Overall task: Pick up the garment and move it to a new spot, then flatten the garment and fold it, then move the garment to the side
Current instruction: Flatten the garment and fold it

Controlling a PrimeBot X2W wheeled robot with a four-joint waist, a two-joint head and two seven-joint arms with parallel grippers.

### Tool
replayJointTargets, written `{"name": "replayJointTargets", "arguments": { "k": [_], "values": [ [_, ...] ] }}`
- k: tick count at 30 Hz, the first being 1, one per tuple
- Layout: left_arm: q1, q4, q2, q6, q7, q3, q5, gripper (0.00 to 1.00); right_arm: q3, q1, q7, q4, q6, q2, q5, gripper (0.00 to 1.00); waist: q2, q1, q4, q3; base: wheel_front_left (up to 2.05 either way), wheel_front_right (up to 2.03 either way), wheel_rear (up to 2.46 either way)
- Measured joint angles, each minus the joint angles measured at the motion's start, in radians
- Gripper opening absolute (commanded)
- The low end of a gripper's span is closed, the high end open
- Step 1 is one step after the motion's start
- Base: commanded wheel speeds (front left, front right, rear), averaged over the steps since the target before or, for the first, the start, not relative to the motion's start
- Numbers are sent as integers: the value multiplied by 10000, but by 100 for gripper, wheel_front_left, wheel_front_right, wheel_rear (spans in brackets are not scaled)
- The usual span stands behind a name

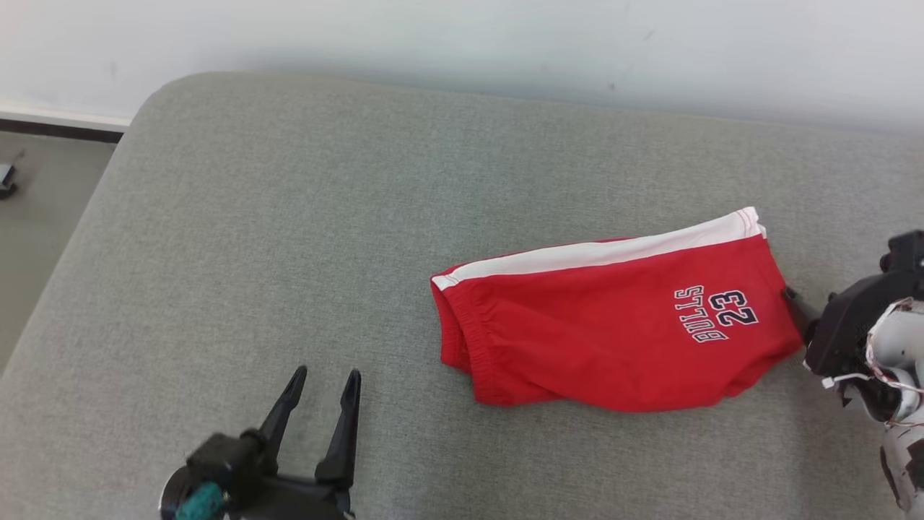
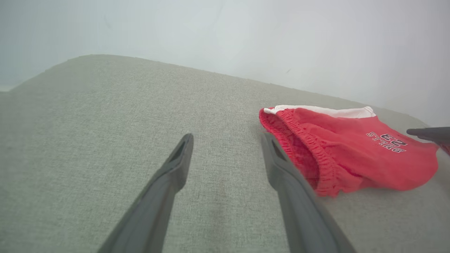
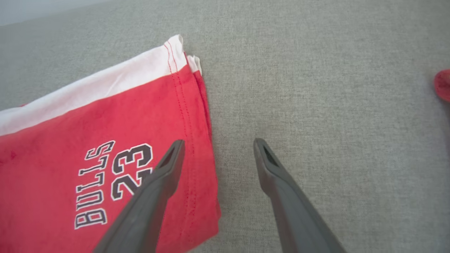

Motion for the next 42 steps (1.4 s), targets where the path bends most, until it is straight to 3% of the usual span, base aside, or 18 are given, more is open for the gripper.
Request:
{"name": "replayJointTargets", "arguments": {
  "k": [7,18,19,21,23,33,42],
  "values": [
    [1107,-932,-73,293,0,550,1634,100,-631,-227,42,792,0,472,-688,100,0,1,275,102,0,0,0],
    [2119,-1145,-673,-121,0,1486,2437,100,-1453,-742,364,1812,-33,738,-1724,100,-1,1,864,391,0,0,0],
    [2155,-1147,-708,-148,0,1582,2475,100,-1471,-772,454,1845,-46,763,-1802,77,0,1,895,411,0,0,0],
    [2223,-1139,-803,-245,0,1749,2614,100,-1532,-843,610,1896,-46,773,-1893,47,-1,0,938,449,0,0,0],
    [2250,-1093,-890,-337,0,1871,2706,100,-1609,-918,794,1985,-44,775,-1944,1,-1,0,965,471,0,0,0],
    [2313,-803,-1312,-761,0,2366,2984,100,-1948,-919,746,2011,8,951,-2635,0,1,3,790,272,0,0,0],
    [2377,-573,-1609,-986,0,2568,3062,100,-2474,-279,362,1584,2,483,-3827,0,2,3,399,-137,0,0,0]
  ]
}}
